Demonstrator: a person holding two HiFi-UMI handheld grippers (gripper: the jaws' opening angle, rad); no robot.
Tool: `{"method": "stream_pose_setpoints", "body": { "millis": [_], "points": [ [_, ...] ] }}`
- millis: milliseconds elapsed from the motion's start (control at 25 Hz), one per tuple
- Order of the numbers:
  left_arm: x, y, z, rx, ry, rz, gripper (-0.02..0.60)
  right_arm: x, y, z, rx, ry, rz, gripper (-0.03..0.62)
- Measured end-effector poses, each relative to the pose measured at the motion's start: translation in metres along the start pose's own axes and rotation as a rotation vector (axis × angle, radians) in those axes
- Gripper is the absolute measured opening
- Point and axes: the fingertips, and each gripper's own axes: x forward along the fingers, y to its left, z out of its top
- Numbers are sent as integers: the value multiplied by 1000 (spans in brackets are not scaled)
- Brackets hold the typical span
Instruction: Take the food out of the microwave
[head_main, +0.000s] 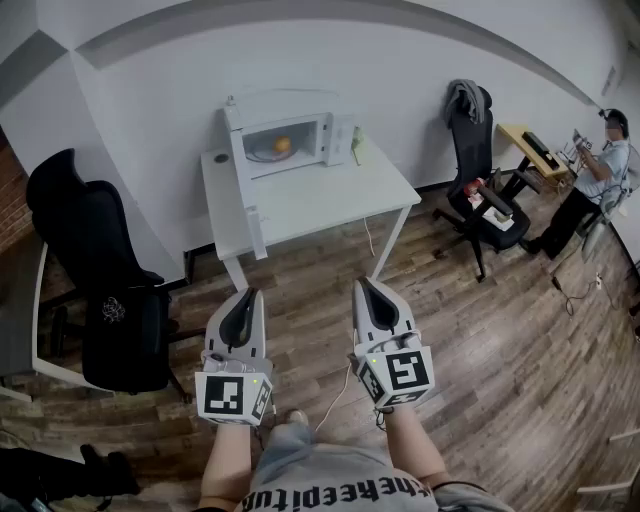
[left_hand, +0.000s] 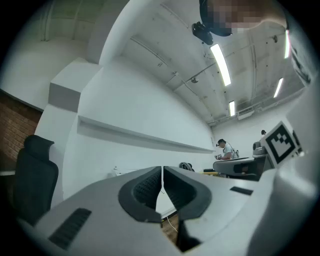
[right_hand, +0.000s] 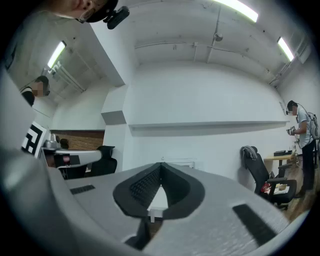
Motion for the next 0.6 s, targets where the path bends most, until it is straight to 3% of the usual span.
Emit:
{"method": "stream_pose_setpoints", "body": {
  "millis": [600],
  "points": [
    [10, 15, 2, -2, -17, -12, 14, 15, 3, 1, -3, -11, -18, 5]
  ]
}}
